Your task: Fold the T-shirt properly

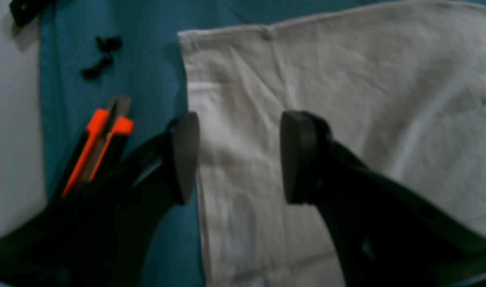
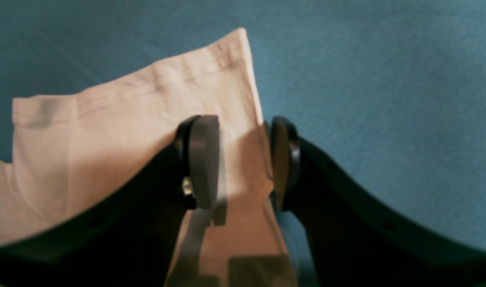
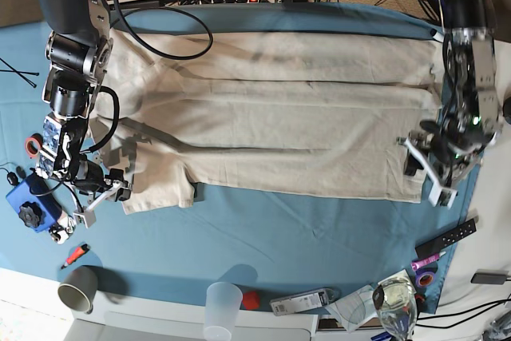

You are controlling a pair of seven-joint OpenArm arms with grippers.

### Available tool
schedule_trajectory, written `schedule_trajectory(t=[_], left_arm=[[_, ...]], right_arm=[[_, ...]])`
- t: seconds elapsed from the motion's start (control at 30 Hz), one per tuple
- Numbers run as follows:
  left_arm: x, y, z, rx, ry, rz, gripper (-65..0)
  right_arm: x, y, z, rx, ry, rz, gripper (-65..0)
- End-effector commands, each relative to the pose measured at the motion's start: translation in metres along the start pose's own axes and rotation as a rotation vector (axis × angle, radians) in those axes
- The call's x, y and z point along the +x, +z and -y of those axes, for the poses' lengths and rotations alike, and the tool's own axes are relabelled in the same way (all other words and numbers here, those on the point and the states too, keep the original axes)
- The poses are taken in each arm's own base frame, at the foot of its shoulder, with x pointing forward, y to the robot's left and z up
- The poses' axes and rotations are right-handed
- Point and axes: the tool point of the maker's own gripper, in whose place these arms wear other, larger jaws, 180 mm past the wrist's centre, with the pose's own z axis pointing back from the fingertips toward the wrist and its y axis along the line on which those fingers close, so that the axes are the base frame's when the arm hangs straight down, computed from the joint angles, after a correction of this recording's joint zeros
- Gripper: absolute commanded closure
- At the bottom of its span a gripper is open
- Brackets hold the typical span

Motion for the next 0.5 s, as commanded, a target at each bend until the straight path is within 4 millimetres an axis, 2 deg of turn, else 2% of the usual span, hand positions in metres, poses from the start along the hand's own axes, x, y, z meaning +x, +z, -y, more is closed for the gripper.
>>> schedule_trajectory(t=[0.0,0.23,0.33,0.47], left_arm=[[0.025,0.000,-0.006,0.008,-0.016,0.054,-32.8],[0.049,-0.032,-0.026,0.033,0.031,0.011,-32.8],[0.044,-0.046,-0.037,0.043,0.080,-0.037,-32.8],[0.028,-0.060,-0.046,0.040,0.139,-0.108,-32.4]], right_arm=[[-0.013,0.002,0.005,-0.025,0.018,-0.084,-21.9],[-0.014,0.002,0.005,-0.025,0.018,-0.090,-21.9],[-0.014,0.002,0.005,-0.025,0.019,-0.091,-21.9],[-0.014,0.002,0.005,-0.025,0.019,-0.089,-21.9]])
